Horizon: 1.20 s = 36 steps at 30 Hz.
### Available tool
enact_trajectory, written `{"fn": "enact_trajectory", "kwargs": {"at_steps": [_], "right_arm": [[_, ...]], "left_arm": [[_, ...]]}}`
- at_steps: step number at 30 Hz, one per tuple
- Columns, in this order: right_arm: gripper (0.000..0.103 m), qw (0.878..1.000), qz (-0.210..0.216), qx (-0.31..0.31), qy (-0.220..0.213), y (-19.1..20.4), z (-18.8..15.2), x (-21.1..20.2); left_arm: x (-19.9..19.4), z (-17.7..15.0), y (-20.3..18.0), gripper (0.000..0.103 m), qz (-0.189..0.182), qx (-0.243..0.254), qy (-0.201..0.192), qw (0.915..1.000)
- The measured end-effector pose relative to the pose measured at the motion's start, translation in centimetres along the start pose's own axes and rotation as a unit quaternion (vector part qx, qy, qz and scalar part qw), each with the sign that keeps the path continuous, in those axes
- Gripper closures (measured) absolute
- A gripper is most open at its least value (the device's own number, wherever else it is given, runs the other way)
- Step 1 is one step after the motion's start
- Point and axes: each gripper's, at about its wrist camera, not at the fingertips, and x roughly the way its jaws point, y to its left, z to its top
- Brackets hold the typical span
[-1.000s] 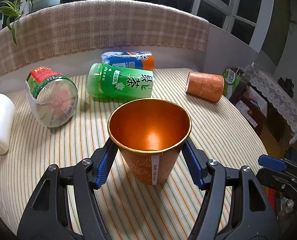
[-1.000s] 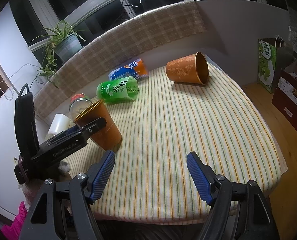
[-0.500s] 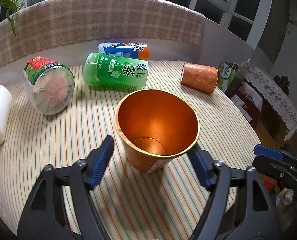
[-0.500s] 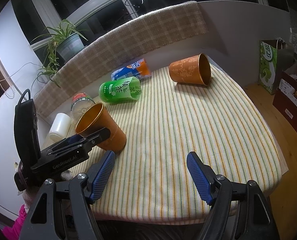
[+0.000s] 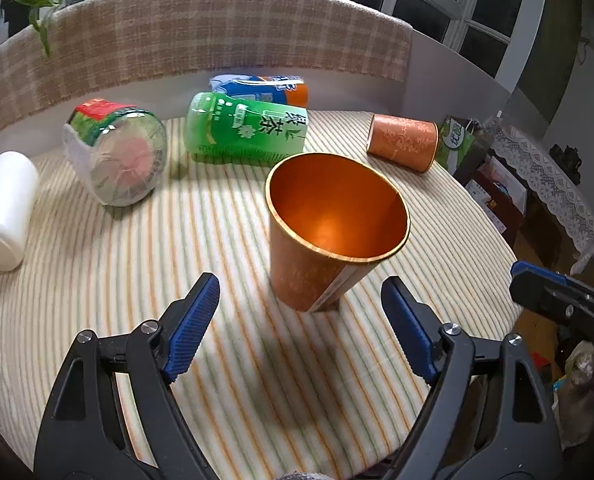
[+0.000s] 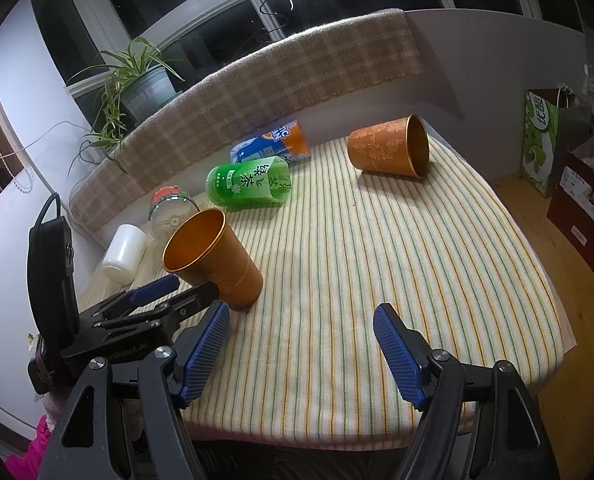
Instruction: Flip cup upright
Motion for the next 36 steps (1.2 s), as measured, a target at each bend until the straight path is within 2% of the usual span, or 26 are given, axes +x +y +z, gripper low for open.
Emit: {"fn": "enact_trajectory", "kwargs": {"at_steps": [5, 9, 12, 17, 20, 24, 29, 36], "right_arm": [[0.026, 1.0, -0.005, -0.012, -0.012, 0.5, 0.2, -0.3], [0.026, 0.999, -0.008, -0.024, -0.023, 1.1, 0.4, -0.5], [0.026, 0.999, -0.013, -0.037, -0.036, 1.7, 0.6, -0.9], [0.019, 0.996, -0.024, -0.061, -0.067, 3.0, 1.2, -1.7], [0.017, 0.993, -0.028, -0.073, -0.085, 3.8, 1.5, -2.2], [0.007, 0.99, -0.034, -0.082, -0.109, 4.5, 1.8, -2.7], [0.0, 0.988, -0.038, -0.082, -0.129, 4.8, 1.9, -3.2], [0.0, 0.988, -0.043, -0.067, -0.131, 4.4, 2.1, -2.9]], "left_arm": [[-2.3, -0.6, 0.7, 0.018, 0.028, -0.008, -0.028, 0.9992], [-5.5, -0.7, 1.0, 0.018, 0.059, -0.015, -0.076, 0.9953], [-8.2, -0.6, 1.0, 0.018, 0.083, -0.016, -0.12, 0.9892], [-11.4, -0.3, 1.2, 0.004, 0.102, -0.025, -0.174, 0.9792], [-12.8, -0.2, 1.2, 0.003, 0.116, -0.025, -0.197, 0.9733], [-13.7, -0.2, 1.1, 0.002, 0.125, -0.024, -0.21, 0.9694], [-14.2, -0.2, 1.0, 0.001, 0.133, -0.029, -0.218, 0.9664], [-14.4, -0.6, 0.9, 0.0, 0.139, -0.034, -0.225, 0.9636]]}}
